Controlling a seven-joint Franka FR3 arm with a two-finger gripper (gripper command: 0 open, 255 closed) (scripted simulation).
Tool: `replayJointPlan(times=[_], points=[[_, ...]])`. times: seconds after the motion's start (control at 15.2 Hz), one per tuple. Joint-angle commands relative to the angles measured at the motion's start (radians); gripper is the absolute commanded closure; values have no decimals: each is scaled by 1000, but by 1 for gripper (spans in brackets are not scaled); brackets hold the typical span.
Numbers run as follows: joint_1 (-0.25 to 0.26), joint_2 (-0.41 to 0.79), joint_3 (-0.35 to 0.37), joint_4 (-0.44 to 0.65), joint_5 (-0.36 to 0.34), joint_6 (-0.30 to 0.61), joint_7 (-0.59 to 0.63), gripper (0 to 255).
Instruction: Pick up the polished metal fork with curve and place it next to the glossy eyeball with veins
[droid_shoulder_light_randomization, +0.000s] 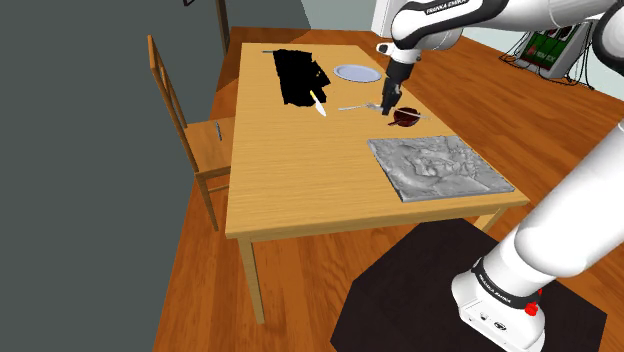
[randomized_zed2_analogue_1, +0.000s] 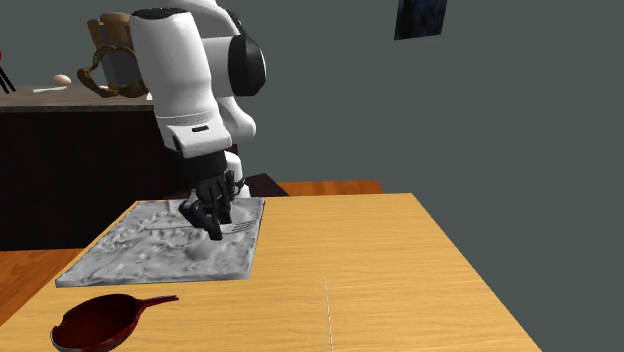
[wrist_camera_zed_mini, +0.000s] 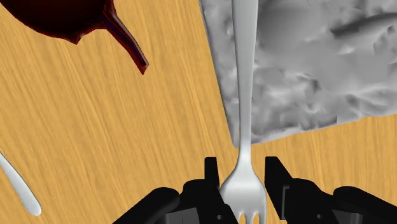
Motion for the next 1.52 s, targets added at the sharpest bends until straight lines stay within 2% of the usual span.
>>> replayJointPlan(times=[0.0, 0.4, 0.79, 1.12, 1.45], points=[[-25, 21, -24, 28, 7, -11, -52, 255], [-102, 107, -87, 136, 37, -48, -200, 255], [-192, 228, -136, 291, 83, -103, -342, 255], [-282, 355, -161, 465, 132, -168, -449, 255], [-393, 514, -170, 700, 184, -261, -537, 255]])
